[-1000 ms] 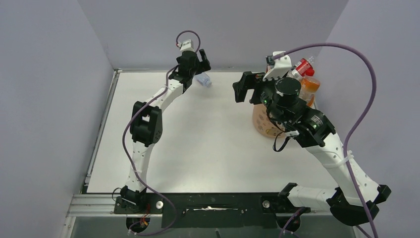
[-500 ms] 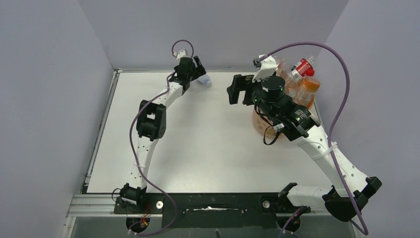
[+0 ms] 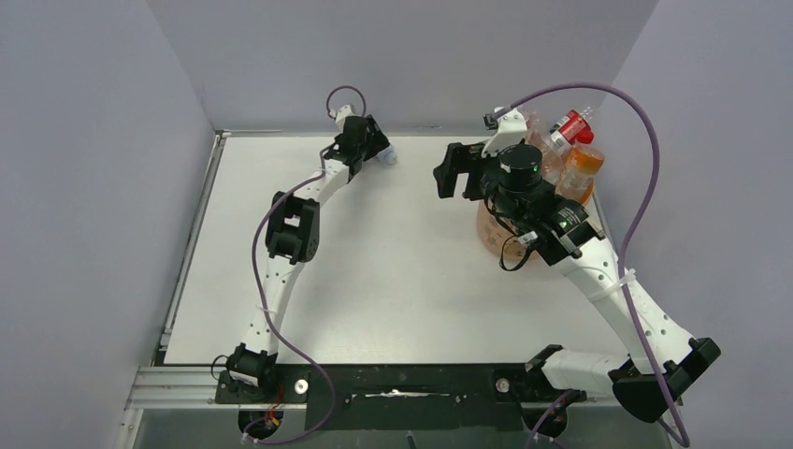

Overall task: Put the plastic bottles in the bin
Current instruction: Pick up the plastic bottle at the center of the board.

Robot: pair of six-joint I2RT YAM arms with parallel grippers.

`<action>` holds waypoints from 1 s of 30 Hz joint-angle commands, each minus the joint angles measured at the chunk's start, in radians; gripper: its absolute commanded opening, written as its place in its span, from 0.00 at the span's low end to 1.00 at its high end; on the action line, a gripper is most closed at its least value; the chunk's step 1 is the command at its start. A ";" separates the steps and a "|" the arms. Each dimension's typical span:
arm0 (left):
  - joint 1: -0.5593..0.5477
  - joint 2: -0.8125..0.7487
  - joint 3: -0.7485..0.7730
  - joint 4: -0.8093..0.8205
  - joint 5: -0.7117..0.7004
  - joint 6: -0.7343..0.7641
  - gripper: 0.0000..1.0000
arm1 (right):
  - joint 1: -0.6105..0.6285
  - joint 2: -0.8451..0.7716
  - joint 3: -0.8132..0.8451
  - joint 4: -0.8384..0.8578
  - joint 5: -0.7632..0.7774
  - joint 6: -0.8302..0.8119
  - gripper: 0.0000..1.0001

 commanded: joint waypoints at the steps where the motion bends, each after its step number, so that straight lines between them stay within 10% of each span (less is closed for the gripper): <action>1: 0.013 0.022 0.051 -0.006 0.004 -0.020 0.67 | -0.011 -0.044 -0.010 0.063 -0.019 0.012 0.98; 7: 0.028 -0.040 -0.078 0.023 0.051 -0.040 0.37 | -0.016 -0.054 -0.018 0.061 -0.024 0.017 0.98; 30: -0.121 -1.016 -1.168 0.564 0.587 0.004 0.32 | -0.179 -0.040 0.137 -0.117 -0.264 0.100 0.98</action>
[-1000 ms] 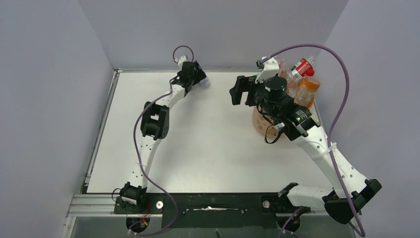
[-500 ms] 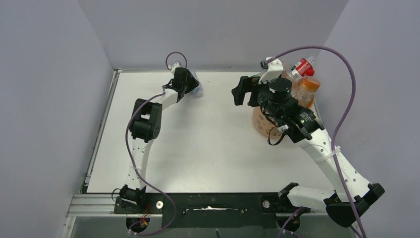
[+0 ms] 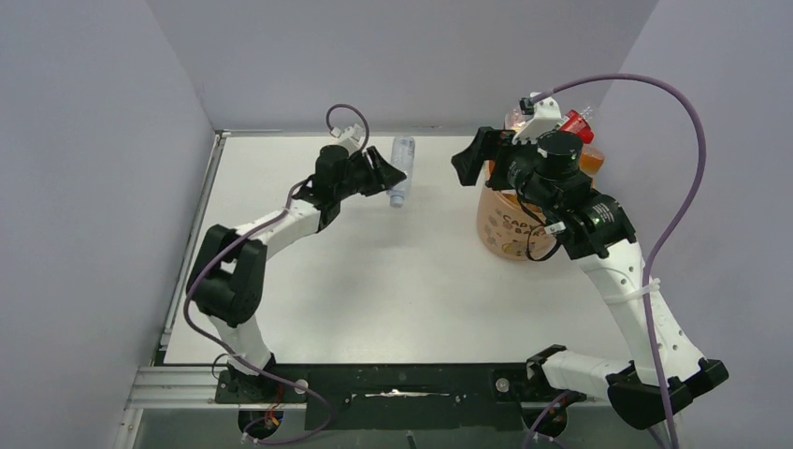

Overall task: Put the plastic bottles in the bin
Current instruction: Pick up the plastic bottle at the center of the board.

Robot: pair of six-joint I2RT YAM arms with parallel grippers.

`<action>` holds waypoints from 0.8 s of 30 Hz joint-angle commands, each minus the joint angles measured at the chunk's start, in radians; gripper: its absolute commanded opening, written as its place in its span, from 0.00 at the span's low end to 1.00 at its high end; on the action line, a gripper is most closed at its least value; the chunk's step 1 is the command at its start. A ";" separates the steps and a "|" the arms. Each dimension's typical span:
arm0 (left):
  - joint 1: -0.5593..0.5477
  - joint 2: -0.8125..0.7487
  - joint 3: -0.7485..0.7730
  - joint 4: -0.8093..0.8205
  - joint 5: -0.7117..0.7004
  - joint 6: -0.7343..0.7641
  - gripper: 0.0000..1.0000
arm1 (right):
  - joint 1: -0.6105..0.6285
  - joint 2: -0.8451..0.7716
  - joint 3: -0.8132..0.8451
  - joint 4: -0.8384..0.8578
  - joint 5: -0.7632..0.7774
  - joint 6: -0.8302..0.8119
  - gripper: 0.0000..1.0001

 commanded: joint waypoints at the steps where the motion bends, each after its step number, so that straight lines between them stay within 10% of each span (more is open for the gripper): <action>1: -0.049 -0.224 -0.142 0.248 0.208 0.015 0.32 | -0.062 -0.011 0.036 -0.030 -0.131 0.053 0.98; 24: -0.326 -0.461 -0.285 0.460 0.286 -0.017 0.35 | -0.136 -0.086 -0.147 0.103 -0.385 0.172 0.98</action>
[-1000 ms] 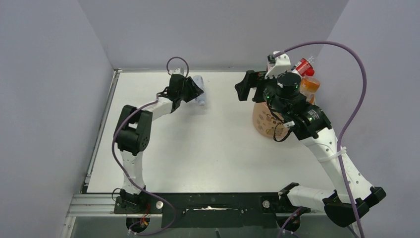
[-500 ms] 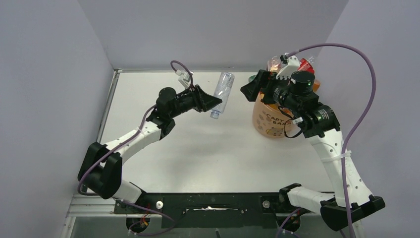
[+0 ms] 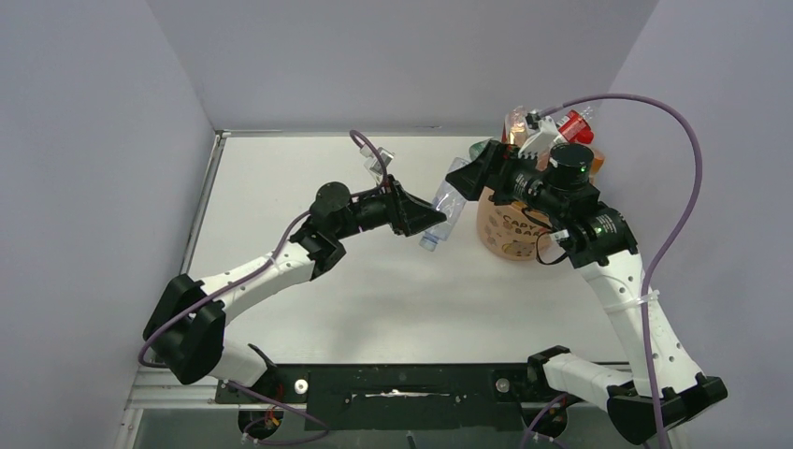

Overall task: Put the plastic bottles in the bin
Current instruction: Pick up the plastic bottle at the center of the board.

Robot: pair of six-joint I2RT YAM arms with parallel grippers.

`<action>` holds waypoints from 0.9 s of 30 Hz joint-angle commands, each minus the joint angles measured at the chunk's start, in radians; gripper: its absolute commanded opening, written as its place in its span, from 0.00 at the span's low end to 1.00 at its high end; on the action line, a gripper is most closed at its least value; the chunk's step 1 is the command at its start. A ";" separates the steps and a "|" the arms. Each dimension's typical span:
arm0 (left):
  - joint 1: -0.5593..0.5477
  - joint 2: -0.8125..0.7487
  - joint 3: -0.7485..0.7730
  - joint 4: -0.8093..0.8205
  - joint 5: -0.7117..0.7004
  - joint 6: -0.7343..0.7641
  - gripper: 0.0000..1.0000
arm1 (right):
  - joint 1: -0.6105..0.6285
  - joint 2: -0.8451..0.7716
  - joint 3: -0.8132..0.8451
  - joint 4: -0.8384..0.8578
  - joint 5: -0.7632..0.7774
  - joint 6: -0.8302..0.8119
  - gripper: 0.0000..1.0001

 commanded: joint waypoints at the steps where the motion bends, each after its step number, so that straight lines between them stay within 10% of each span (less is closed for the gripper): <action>1: -0.034 -0.030 0.017 0.109 0.011 0.009 0.35 | -0.008 -0.015 0.009 0.019 0.014 0.000 0.98; 13: -0.069 -0.022 0.027 0.106 -0.018 0.029 0.35 | -0.008 -0.027 -0.026 -0.051 0.114 -0.034 1.00; 27: -0.091 0.028 0.072 0.014 -0.041 0.076 0.56 | -0.009 -0.095 -0.038 -0.013 0.173 -0.062 0.45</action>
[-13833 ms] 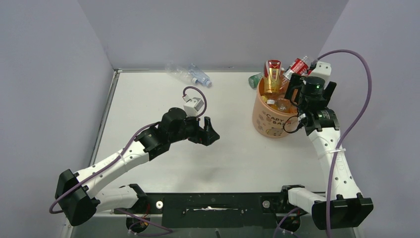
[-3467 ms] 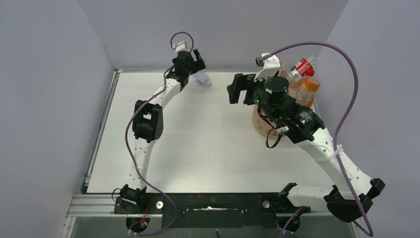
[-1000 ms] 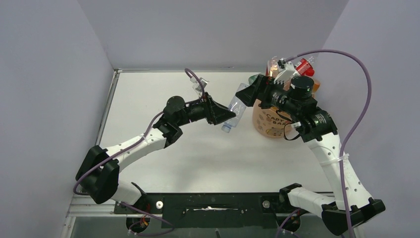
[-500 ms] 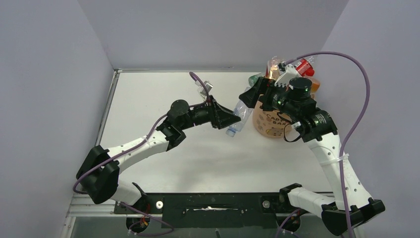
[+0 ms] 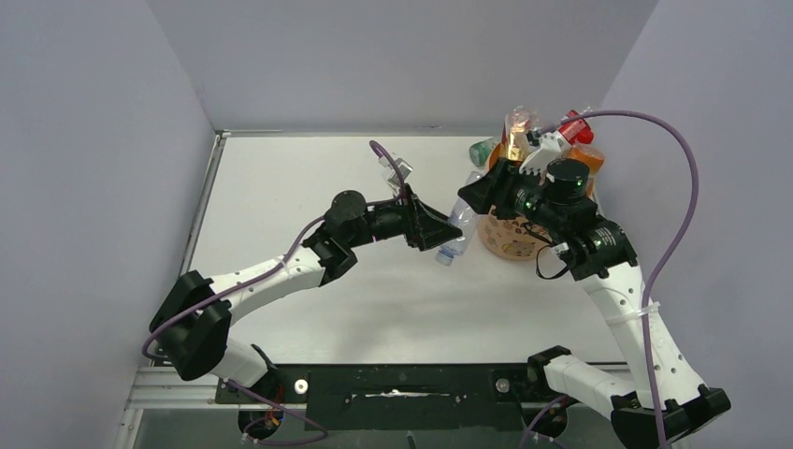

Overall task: Put the plastic bottles in the bin
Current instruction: Pick up the plastic bottle at the center of the board, then place the plastic bottle in the trash bin.

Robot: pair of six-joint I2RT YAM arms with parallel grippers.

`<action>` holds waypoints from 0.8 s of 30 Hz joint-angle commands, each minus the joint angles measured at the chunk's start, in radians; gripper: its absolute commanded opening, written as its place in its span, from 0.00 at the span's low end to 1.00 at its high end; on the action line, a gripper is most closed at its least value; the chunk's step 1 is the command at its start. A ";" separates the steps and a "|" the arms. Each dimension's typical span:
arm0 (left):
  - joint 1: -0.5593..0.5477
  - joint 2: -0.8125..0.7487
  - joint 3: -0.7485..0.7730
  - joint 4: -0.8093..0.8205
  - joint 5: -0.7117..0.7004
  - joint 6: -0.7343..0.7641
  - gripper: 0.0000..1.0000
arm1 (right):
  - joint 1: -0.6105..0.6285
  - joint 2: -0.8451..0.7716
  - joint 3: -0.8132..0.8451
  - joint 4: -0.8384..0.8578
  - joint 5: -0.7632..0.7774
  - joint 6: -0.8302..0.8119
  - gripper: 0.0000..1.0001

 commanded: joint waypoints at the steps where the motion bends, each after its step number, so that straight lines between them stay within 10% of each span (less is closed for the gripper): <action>1: 0.001 -0.003 0.080 -0.026 -0.018 0.050 0.59 | -0.006 -0.030 0.086 0.020 0.116 -0.064 0.45; 13: 0.053 -0.139 0.112 -0.261 -0.120 0.140 0.72 | -0.007 0.022 0.342 0.086 0.618 -0.305 0.44; 24: 0.102 -0.188 0.070 -0.287 -0.097 0.139 0.73 | -0.012 -0.049 0.182 0.668 1.133 -0.719 0.44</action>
